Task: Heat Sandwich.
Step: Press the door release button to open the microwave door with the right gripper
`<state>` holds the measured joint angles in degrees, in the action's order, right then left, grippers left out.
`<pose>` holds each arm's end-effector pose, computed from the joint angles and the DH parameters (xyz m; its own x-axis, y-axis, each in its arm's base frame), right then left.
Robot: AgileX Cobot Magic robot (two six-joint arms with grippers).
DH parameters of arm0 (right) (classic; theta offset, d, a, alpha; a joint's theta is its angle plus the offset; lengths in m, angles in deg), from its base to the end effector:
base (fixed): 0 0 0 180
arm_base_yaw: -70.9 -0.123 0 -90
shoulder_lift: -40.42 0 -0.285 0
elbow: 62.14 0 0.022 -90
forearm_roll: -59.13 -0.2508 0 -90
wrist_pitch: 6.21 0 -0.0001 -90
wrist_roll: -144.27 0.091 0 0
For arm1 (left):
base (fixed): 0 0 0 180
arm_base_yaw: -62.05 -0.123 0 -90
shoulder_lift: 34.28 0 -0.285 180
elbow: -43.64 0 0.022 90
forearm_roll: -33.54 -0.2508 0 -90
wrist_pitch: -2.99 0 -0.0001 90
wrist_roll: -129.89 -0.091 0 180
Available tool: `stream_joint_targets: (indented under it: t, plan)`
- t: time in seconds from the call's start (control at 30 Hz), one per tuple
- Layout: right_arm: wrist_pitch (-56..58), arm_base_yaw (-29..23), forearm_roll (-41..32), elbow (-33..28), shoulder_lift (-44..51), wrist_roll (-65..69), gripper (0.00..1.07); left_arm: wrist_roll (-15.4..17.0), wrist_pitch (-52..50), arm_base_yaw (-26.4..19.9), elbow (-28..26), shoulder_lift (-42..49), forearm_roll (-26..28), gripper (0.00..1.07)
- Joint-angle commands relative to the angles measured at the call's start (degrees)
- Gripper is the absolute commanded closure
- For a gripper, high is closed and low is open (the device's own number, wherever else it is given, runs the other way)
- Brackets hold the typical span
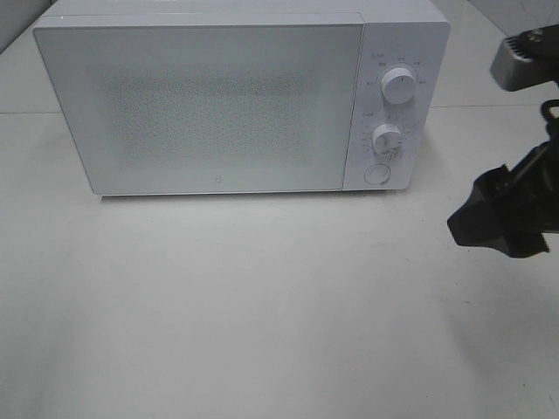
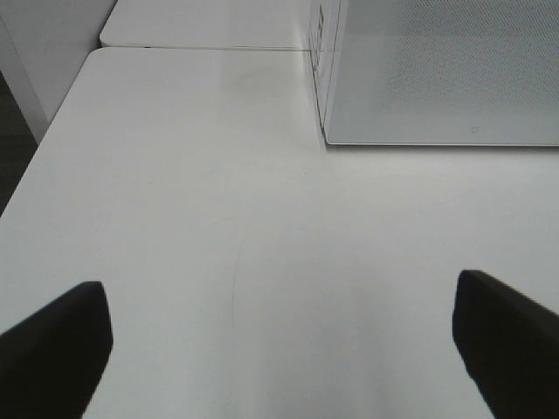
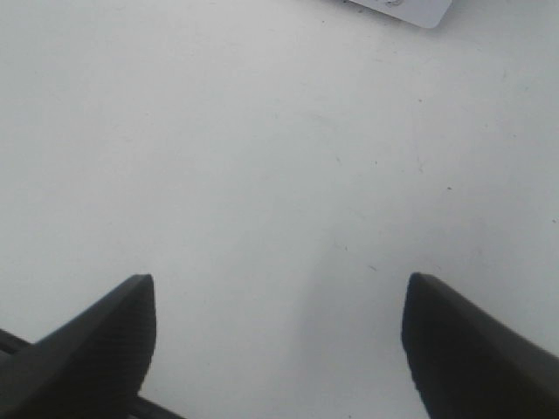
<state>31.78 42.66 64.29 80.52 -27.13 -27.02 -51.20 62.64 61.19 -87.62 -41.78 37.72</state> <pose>0.1734 0.0874 0.2708 -0.7349 -0.3031 -0.6066 -0.3848 0.9230 0.0050 -0.0045 -0.0058 0.2782 -0.4362 -0.0244 -0.8995 0.0338 0.9985 -0.0435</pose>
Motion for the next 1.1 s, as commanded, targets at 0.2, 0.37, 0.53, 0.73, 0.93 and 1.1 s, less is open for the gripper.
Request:
stream_joint_targets:
  t: [0.2,0.37,0.53,0.73,0.93,1.1]
  plan:
    - [10.2,0.34,0.11,0.34,14.73,-0.86,0.31,0.11,-0.4,-0.23,0.11,1.49,0.52,0.06]
    - [11.17,0.34,0.52,-2.92,23.89,-0.92,0.31,0.11,-0.4,-0.23,0.11,1.49,0.52,0.06]
    - [11.52,0.4,0.52,-7.62,32.6,-0.86,0.31,0.11,-0.4,-0.23,0.11,1.49,0.52,0.06]
    - [14.21,9.28,0.11,-9.57,41.14,-0.97,0.31,0.11,-0.4,-0.23,0.11,1.49,0.52,0.06]
    - [15.58,13.92,0.11,-9.4,47.33,-1.09,0.31,0.11,-0.4,-0.23,0.11,1.49,0.52,0.06]
    - [21.37,16.9,0.17,-10.14,51.28,-2.64,0.31,0.11,-0.4,-0.23,0.11,1.49,0.52,0.06]
